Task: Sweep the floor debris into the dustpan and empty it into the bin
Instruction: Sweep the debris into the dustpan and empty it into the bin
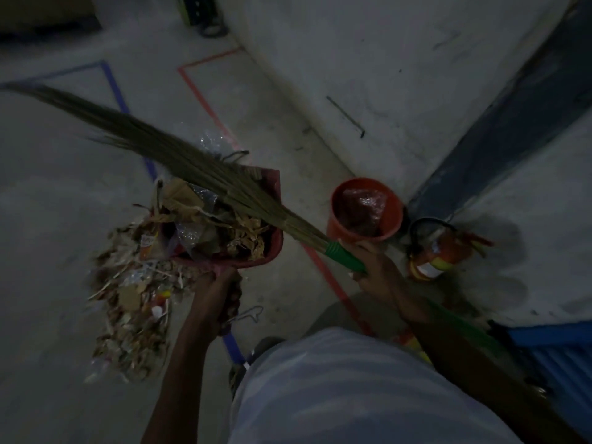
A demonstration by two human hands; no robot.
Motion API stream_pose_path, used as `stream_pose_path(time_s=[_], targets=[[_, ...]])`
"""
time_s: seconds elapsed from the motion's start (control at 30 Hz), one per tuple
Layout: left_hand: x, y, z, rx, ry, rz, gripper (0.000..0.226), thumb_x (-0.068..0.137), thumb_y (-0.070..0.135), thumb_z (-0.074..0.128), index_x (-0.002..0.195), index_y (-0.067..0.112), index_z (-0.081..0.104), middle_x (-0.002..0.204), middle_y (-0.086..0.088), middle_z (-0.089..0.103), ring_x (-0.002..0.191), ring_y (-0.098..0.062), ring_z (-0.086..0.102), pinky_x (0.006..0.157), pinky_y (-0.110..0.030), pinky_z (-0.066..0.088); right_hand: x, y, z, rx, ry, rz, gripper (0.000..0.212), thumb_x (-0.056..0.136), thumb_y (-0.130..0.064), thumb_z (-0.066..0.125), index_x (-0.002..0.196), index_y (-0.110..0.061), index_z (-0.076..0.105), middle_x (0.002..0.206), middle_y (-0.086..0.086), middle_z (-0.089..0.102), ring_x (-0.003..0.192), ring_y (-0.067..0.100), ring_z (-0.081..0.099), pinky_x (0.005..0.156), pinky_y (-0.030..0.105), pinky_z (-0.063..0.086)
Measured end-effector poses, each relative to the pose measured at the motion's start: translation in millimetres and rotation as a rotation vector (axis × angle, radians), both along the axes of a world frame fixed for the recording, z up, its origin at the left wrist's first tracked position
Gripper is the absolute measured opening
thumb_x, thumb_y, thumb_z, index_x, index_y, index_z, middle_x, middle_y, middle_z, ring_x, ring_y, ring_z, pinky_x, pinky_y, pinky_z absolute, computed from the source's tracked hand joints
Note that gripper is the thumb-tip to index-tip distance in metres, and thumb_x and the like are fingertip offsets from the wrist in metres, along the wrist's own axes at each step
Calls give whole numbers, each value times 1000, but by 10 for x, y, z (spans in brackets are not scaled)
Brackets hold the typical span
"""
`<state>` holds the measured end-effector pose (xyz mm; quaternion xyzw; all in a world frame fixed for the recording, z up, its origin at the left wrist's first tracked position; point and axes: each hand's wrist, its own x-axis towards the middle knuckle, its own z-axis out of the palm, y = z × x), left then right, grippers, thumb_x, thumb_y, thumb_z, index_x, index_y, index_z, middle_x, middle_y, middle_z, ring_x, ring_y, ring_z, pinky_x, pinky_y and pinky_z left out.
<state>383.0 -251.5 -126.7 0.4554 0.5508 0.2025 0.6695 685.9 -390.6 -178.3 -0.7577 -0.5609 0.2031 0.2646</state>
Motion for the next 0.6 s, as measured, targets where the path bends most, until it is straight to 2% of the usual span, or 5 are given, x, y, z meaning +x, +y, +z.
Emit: stream_pose_path(time_s=[0.1,0.27,0.4,0.47,0.6], targets=[[460,73,39,-13,-29,-51,50,94,11,50,47,22,39,48,-2,28,36,-12,20,46,-23,17,331,-72,-10,-5,-4,-81,80,69,6,70,144,-16,50,142,11,49,125,28,51,98,35,46],[1017,331,50,-6,-30,-127,37,92,10,53,58,13,38,50,-4,28,38,-14,23,46,-24,20,700,-145,-91,-20,3,-204,81,68,0,72,144,-20,51,141,7,51,127,27,51,100,38,46],[1481,660,-43,-19,1,-242,40,90,10,53,54,15,38,49,-4,29,38,-15,24,46,-25,20,887,-102,-81,-15,55,-326,78,69,-7,72,143,-21,52,136,3,51,122,20,52,93,20,38],[1749,864,-114,-48,24,-294,44,89,10,53,49,17,36,48,-4,27,37,-14,22,46,-24,20,983,-46,-104,-40,57,-409,79,69,-3,73,143,-24,51,131,1,54,115,22,55,88,24,41],[2287,1314,-247,-91,49,-400,34,91,10,53,60,13,39,49,-3,29,37,-13,22,42,-19,19,1169,144,-242,-126,21,-483,75,68,-13,59,143,-16,52,117,16,60,103,38,58,74,38,51]])
